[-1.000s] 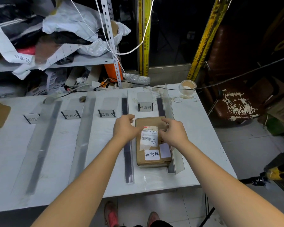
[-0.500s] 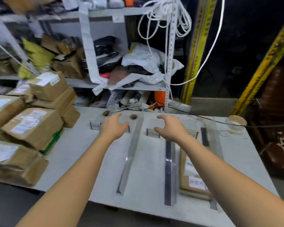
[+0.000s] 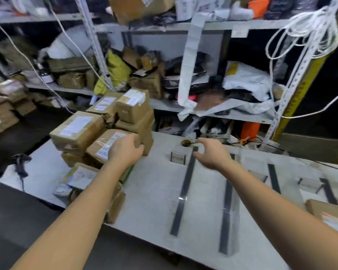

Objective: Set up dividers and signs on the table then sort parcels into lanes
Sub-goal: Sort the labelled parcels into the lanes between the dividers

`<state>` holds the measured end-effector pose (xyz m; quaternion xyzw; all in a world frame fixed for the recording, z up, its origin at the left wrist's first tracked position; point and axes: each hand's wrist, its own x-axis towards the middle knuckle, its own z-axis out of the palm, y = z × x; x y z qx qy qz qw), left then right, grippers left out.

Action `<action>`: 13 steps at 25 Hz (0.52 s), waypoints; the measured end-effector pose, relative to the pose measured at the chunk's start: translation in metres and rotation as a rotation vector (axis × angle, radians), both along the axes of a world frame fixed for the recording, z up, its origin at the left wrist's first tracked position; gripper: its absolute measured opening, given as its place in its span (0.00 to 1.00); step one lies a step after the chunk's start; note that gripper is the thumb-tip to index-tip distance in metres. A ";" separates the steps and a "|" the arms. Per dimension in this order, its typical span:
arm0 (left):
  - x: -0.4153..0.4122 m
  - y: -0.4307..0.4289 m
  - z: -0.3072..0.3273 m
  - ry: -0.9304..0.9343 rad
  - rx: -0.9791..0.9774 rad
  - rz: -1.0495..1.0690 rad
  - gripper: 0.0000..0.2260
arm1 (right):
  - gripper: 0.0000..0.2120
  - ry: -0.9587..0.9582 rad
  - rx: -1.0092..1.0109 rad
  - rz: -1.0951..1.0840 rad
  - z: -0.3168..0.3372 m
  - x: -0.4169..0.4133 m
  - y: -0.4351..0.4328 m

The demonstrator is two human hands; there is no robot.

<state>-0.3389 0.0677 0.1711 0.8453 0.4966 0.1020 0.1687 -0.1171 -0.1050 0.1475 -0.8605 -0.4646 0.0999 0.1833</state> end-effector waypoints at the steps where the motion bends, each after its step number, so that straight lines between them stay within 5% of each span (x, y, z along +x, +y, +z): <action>1: -0.013 0.015 0.001 0.015 0.008 -0.001 0.21 | 0.24 0.001 0.000 0.009 0.000 -0.010 0.017; 13: -0.094 0.160 0.020 0.052 0.027 0.180 0.30 | 0.27 0.098 0.052 0.240 0.001 -0.091 0.215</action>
